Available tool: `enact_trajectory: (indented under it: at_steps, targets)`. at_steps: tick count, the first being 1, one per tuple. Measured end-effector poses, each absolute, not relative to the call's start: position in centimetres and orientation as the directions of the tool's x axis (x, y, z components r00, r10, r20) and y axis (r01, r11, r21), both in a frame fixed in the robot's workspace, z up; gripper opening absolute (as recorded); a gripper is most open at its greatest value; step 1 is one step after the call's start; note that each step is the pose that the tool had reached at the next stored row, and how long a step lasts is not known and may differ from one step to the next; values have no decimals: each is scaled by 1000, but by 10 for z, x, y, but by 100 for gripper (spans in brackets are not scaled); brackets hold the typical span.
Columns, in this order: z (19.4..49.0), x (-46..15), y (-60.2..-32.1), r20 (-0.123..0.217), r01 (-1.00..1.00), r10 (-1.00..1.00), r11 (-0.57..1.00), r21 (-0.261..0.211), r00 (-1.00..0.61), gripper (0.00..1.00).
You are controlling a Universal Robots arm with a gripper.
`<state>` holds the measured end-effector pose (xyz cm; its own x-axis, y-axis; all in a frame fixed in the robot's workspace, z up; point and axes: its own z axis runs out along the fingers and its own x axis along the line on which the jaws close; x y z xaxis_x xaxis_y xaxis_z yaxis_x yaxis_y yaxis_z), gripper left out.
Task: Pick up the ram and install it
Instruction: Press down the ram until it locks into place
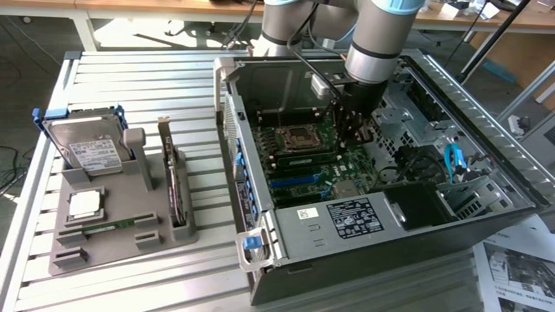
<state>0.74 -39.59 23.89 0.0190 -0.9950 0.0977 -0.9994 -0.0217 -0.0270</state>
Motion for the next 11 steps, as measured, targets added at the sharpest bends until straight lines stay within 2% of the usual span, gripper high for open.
enact_trajectory:
  at_steps: [11]
  targets:
    - [230, 7, -396, 98, -999, -995, -22, -27, 19, 11]
